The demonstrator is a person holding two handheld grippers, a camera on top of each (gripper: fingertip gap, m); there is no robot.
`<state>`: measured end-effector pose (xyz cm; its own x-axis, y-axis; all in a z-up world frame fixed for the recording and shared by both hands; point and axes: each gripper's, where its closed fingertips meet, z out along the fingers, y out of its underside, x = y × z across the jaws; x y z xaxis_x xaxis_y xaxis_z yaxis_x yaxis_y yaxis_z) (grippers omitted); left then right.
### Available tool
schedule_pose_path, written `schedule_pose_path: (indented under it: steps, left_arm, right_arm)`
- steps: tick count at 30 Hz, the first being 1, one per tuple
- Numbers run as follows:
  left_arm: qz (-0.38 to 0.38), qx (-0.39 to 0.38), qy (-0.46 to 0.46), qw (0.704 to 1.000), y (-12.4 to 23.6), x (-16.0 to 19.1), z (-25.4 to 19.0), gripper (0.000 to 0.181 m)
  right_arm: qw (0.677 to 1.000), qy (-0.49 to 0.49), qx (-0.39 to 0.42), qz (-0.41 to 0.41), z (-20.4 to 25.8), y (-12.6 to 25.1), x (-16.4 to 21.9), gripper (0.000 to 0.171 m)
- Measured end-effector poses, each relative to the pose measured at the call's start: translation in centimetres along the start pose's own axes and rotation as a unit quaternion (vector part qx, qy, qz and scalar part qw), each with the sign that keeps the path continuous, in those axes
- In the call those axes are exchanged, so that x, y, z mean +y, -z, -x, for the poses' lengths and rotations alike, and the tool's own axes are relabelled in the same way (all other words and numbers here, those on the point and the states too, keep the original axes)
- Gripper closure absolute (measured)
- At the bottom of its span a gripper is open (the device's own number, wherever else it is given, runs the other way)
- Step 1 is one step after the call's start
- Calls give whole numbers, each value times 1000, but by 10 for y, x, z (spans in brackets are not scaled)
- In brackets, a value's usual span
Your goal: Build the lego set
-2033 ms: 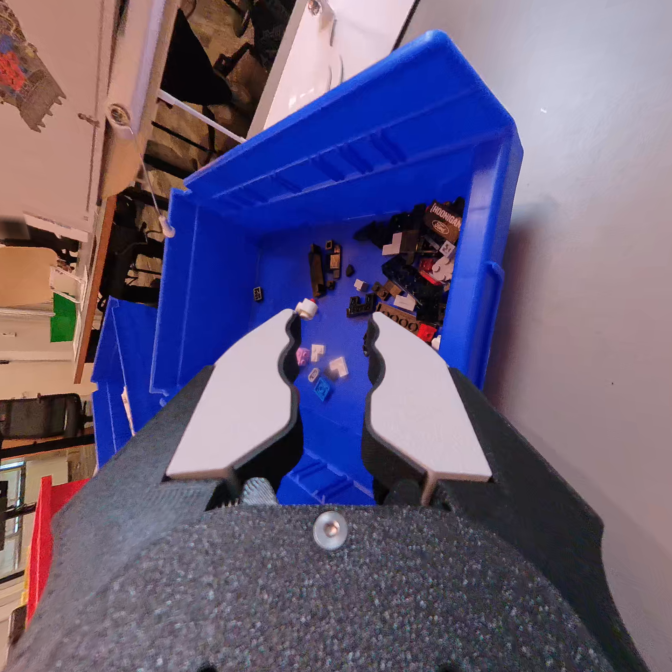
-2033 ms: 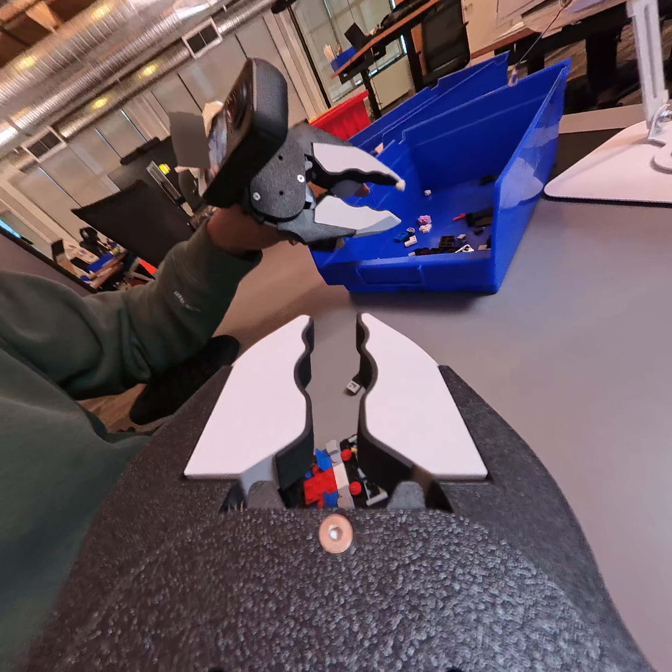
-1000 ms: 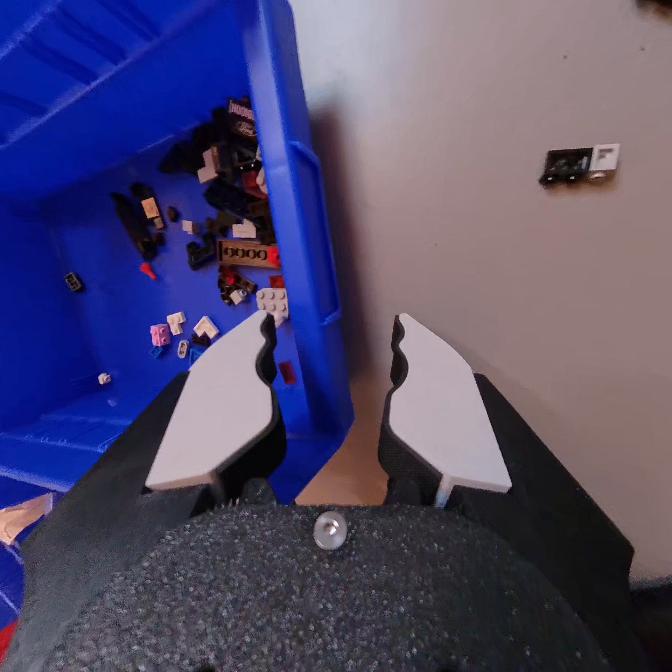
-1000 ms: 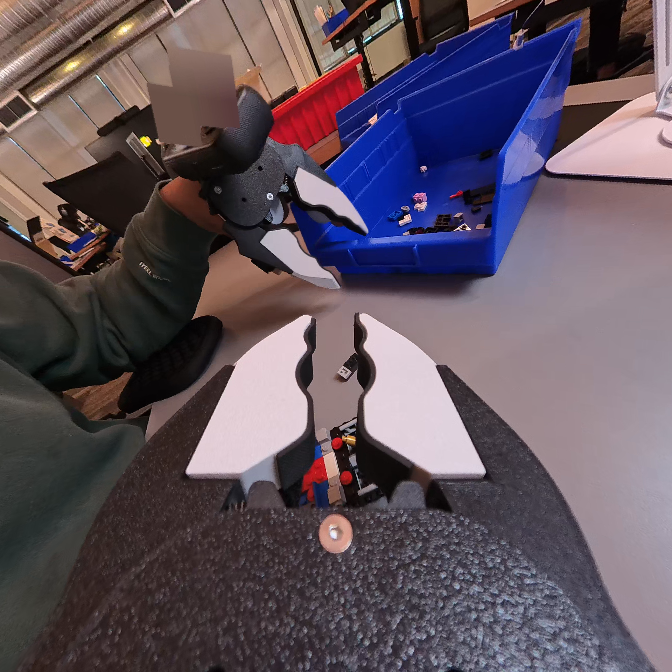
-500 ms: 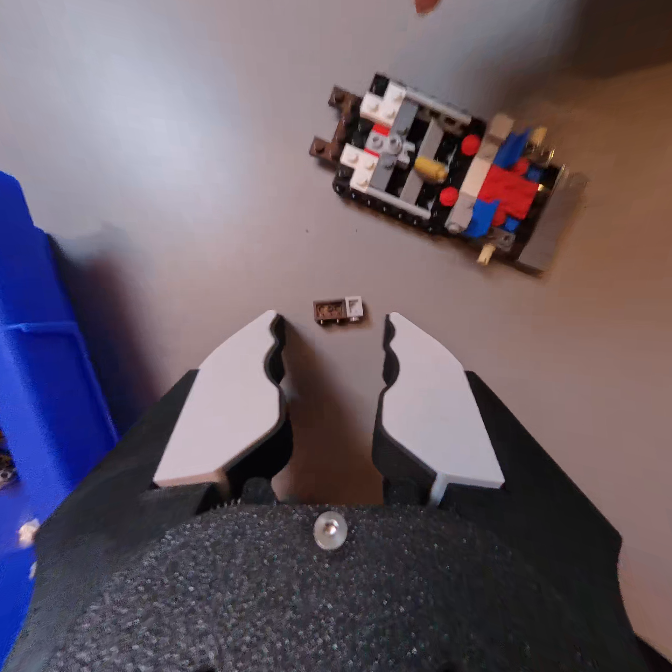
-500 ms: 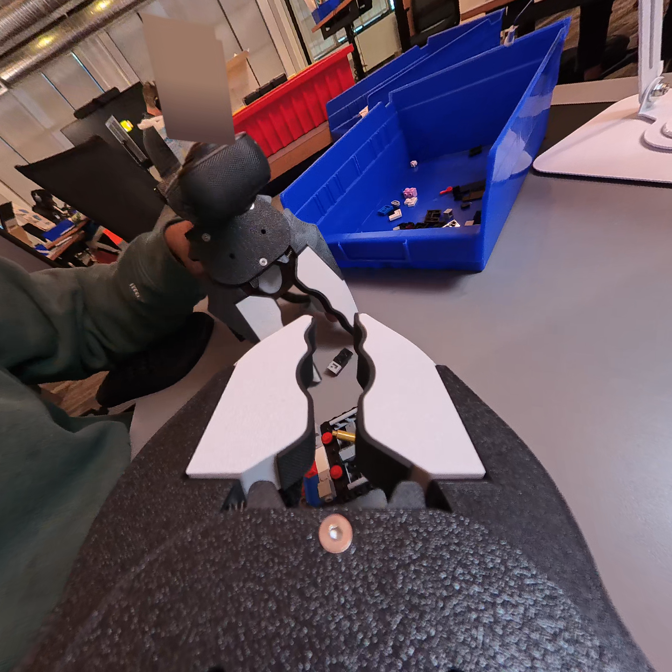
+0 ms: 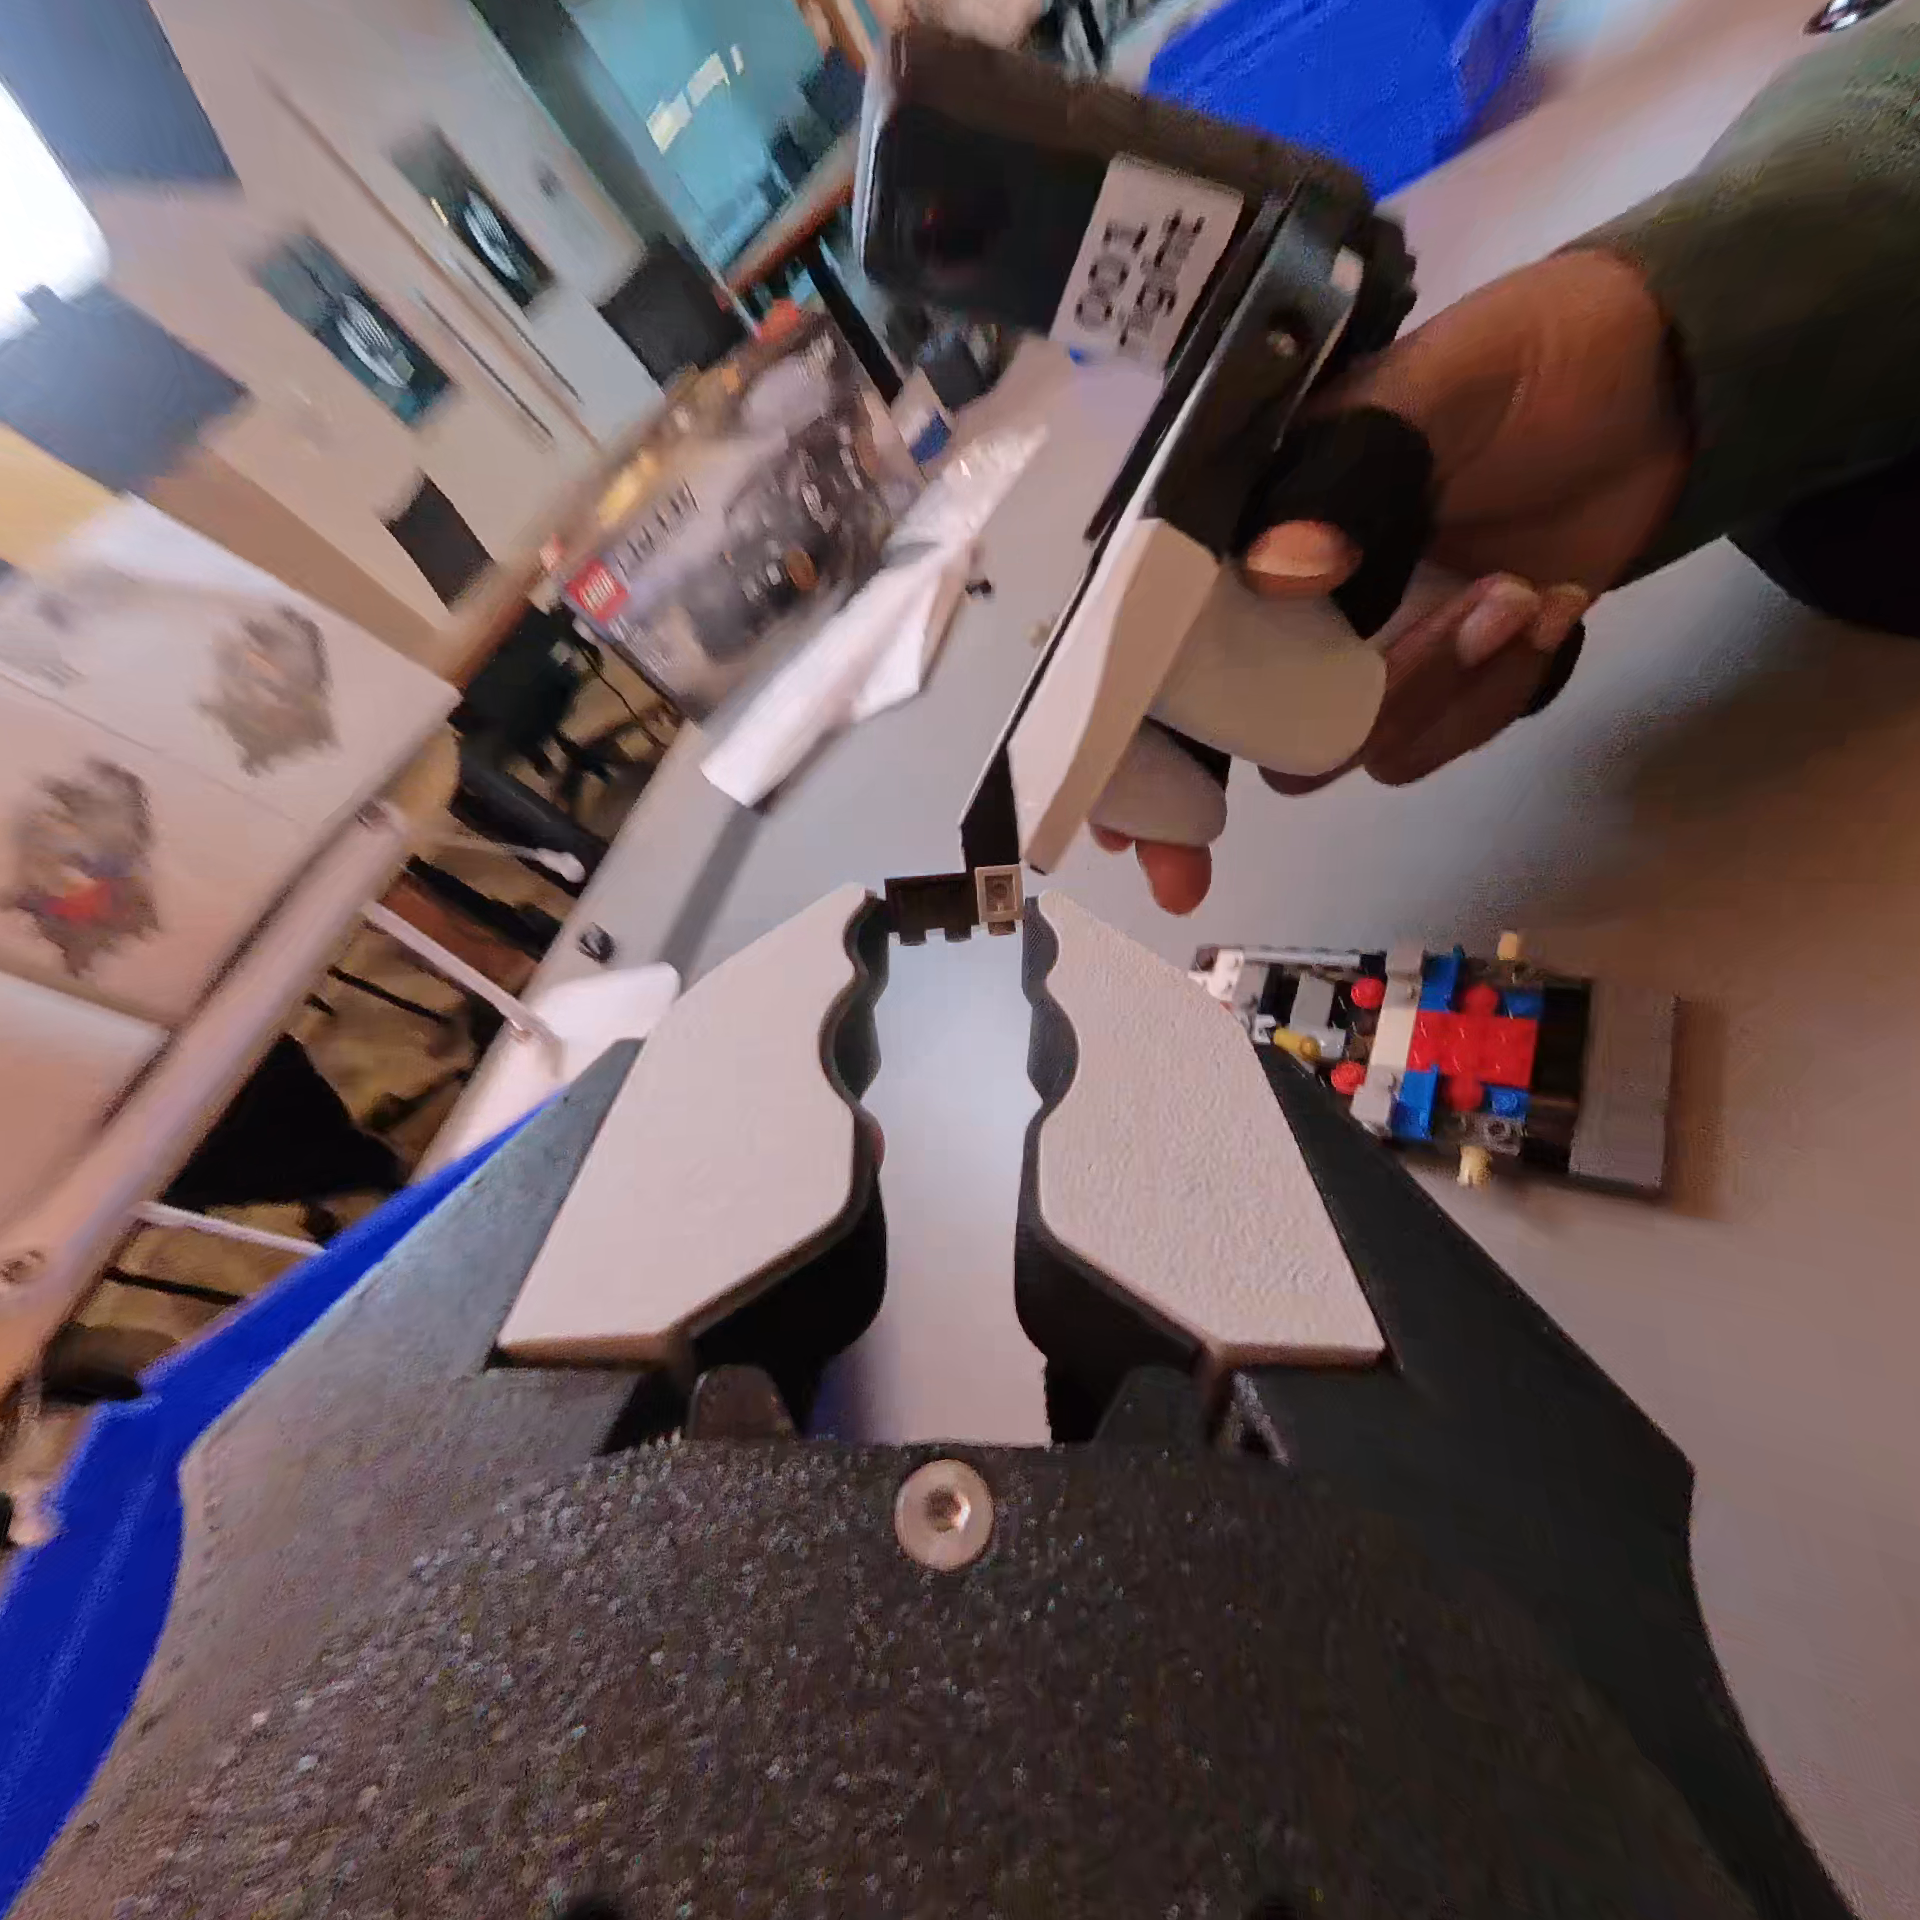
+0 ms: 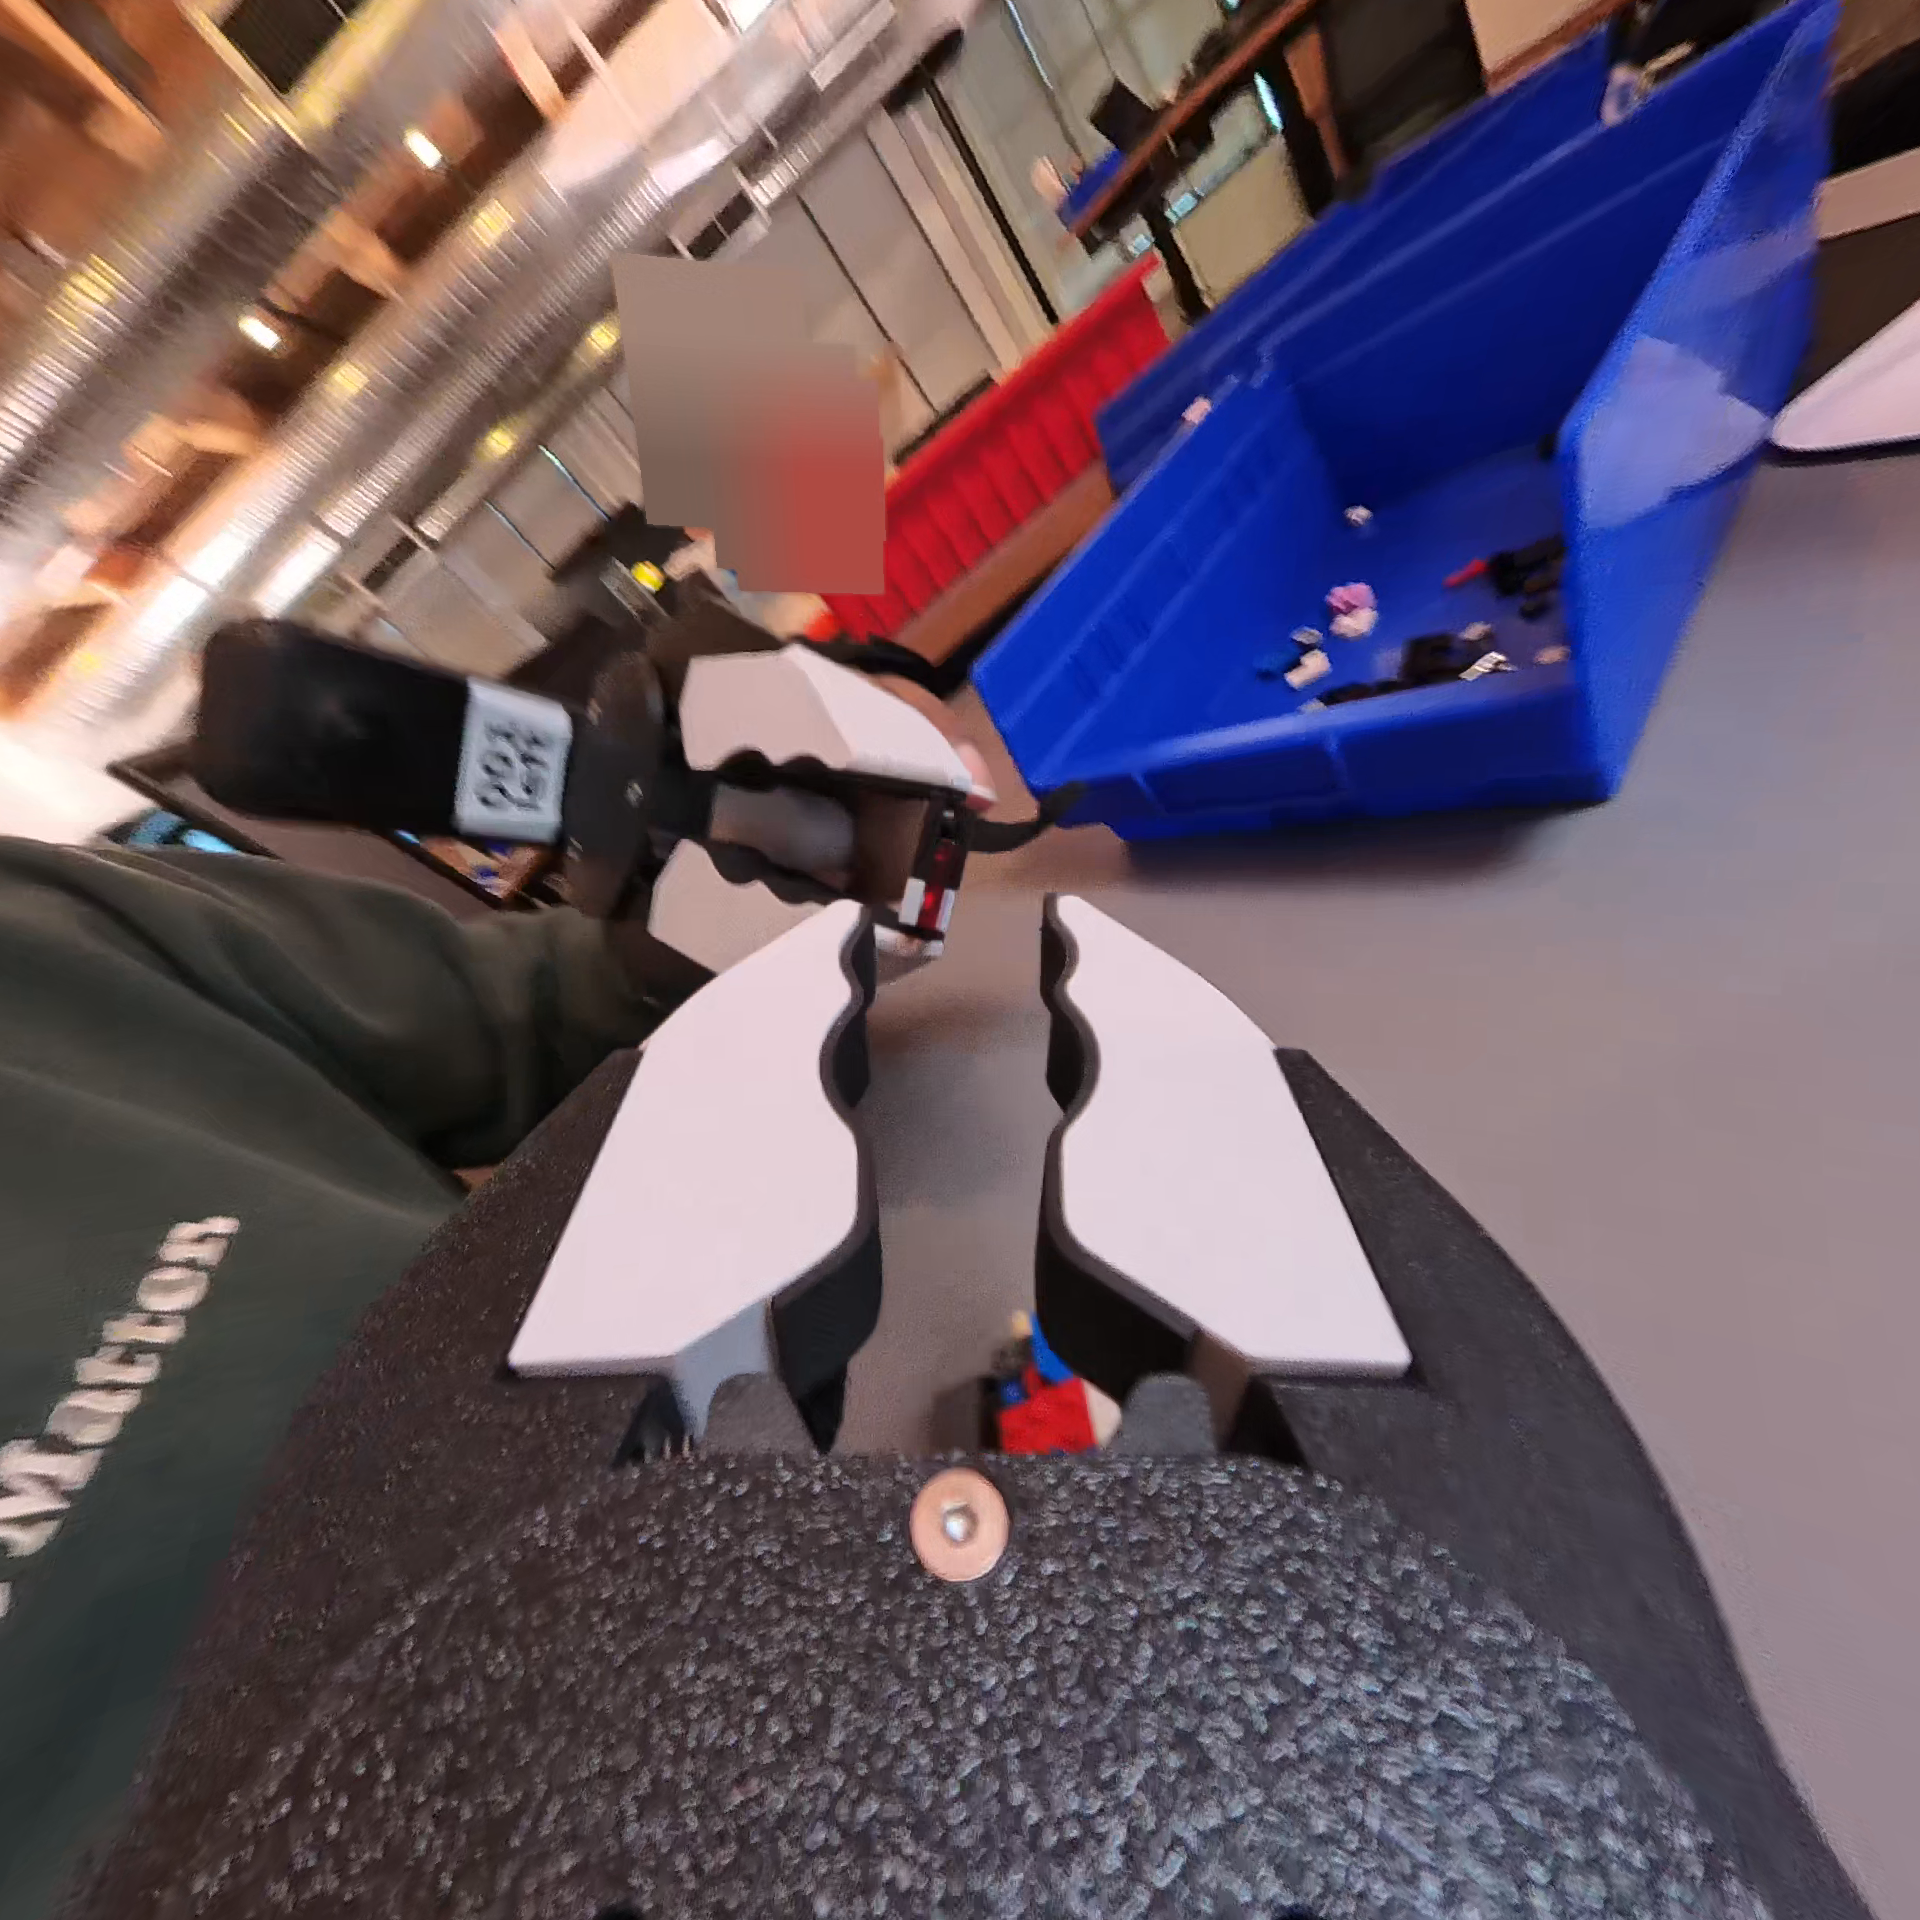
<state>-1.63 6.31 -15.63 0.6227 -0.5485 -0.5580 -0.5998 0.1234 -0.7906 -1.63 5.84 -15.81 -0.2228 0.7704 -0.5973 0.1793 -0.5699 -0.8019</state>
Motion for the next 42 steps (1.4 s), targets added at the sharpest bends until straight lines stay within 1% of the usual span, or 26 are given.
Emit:
schedule_pose_path:
  steps: [2, 4, 6, 8, 9, 11, 13, 15, 16, 18, 22, 26, 31, 33, 34, 35, 36, 37, 39, 41, 42]
  left_arm:
    - [-27, -24, -32, 999, 2, -11, -1, 157]
    - [-37, -44, -59, 997, 2, -15, -3, 157]
    - [-38, -47, -71, 996, 0, -14, -4, 157]
    - [-45, -12, -33, 998, 1, -11, -7, 151]
    - [-55, 12, 14, 998, 3, -12, -6, 150]
    - [-81, 76, 126, 986, 9, -14, -5, 152]
    - [-98, 99, 201, 970, 12, -14, 4, 152]
    - [-111, 128, 212, 962, 17, -17, 0, 156]
    - [-111, 142, 197, 964, 19, -18, -6, 158]
    - [-93, 158, 140, 973, 21, -16, -19, 167]
    - [-54, 105, 39, 992, 17, -9, -18, 172]
    - [-36, 50, -74, 995, 15, -6, -17, 173]
    - [-49, 10, -130, 990, 17, -15, -14, 173]
    - [-58, 16, -116, 991, 18, -17, -13, 173]
    - [-69, 32, -98, 992, 20, -19, -16, 173]
    - [-87, 65, -72, 991, 23, -22, -24, 173]
    - [-97, 87, -40, 991, 23, -25, -29, 173]
    - [-94, 86, -21, 992, 20, -25, -28, 173]
    - [-110, 85, 7, 990, 21, -27, -21, 173]
    - [-121, 101, 52, 986, 25, -25, -14, 173]
    - [-118, 105, 59, 986, 26, -21, -12, 173]
  right_arm:
    - [1000, -13, -25, -10, 9, 0, -3, 150]
    - [999, -14, -37, -2, 14, -1, -1, 163]
    - [1000, 7, -21, 6, 10, 1, 1, 164]
    - [997, 75, 18, 9, 5, 3, -1, 164]
    - [992, 122, 41, 12, 3, 5, -3, 164]
    - [966, 243, 89, 26, 1, 8, -4, 164]
    - [923, 366, 114, 44, 8, 6, 0, 164]
    - [883, 447, 127, 61, 14, 1, 8, 164]
    - [876, 461, 128, 62, 17, -2, 10, 164]
    - [876, 463, 122, 58, 22, -4, 11, 164]
    - [865, 475, 143, 70, 17, -4, 12, 164]
    - [886, 427, 158, 87, 7, -3, 12, 164]
    - [933, 331, 123, 64, 14, -1, 5, 164]
    - [940, 315, 117, 53, 16, 0, 3, 167]
    - [941, 314, 121, 40, 16, 2, -1, 171]
    - [940, 323, 110, 21, 20, 5, -7, 171]
    - [938, 338, 76, 8, 32, 7, -9, 171]
    - [931, 361, 53, 4, 42, 8, -8, 171]
    - [919, 389, 59, 10, 48, 9, -8, 171]
    - [917, 392, 73, -20, 51, 14, -19, 171]
    - [918, 387, 79, -22, 49, 16, -22, 171]
